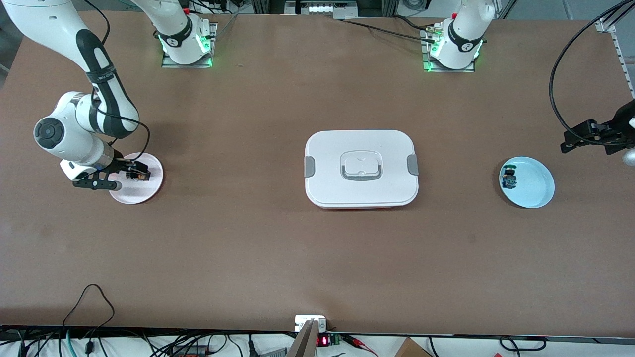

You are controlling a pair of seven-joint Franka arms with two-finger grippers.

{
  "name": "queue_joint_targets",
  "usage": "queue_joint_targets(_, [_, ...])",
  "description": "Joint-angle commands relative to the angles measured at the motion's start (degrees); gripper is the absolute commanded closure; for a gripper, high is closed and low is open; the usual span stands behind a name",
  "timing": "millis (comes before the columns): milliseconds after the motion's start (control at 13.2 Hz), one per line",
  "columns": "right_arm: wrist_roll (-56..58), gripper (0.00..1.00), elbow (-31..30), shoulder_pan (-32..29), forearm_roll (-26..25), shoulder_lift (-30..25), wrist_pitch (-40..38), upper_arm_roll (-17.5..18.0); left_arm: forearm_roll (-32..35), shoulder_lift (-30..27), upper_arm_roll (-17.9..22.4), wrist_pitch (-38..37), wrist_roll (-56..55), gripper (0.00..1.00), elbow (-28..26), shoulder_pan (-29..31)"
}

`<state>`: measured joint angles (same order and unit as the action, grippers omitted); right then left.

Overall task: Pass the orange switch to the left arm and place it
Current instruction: 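Lower the right gripper and grasp the orange switch on the plate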

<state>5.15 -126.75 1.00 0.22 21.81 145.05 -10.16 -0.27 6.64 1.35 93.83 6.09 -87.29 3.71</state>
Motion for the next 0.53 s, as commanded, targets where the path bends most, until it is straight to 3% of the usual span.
queue_joint_targets(0, [-1.4, 0.00, -0.4, 0.5, 0.8, -0.3, 0.7, 0.6, 1.7, 0.7, -0.3, -1.3, -0.2, 0.00, 1.6, 0.0])
queue_joint_targets(456, [-0.2, 0.00, -0.2, 0.6, 0.5, 1.2, 2.1, 0.6, 1.7, 0.7, -0.3, -1.3, -0.2, 0.00, 1.6, 0.1])
